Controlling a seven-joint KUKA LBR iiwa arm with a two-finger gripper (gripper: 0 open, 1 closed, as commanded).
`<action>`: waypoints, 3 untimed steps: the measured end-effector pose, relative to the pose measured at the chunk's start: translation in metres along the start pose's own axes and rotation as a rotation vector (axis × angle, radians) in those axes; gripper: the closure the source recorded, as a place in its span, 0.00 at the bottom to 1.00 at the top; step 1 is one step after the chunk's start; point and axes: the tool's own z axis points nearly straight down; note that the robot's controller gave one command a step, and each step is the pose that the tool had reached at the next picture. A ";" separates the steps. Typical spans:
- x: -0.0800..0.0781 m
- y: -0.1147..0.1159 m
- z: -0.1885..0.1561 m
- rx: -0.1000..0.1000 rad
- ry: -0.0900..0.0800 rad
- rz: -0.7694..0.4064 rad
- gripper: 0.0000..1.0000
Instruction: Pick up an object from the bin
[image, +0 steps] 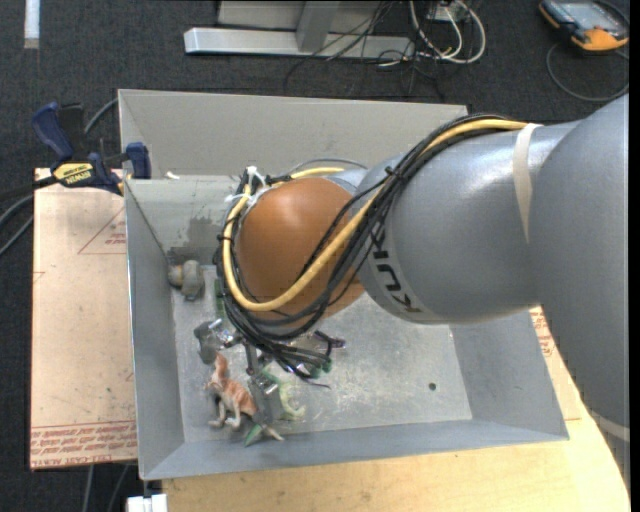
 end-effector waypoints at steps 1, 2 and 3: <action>-0.025 -0.004 0.033 -0.004 0.002 -0.257 0.00; -0.032 0.005 0.091 0.003 0.007 -0.459 0.00; -0.029 -0.002 0.088 -0.007 -0.007 -0.619 1.00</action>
Offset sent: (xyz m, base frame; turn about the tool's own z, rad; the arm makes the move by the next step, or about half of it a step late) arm 0.0227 0.0263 -0.0910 -0.4654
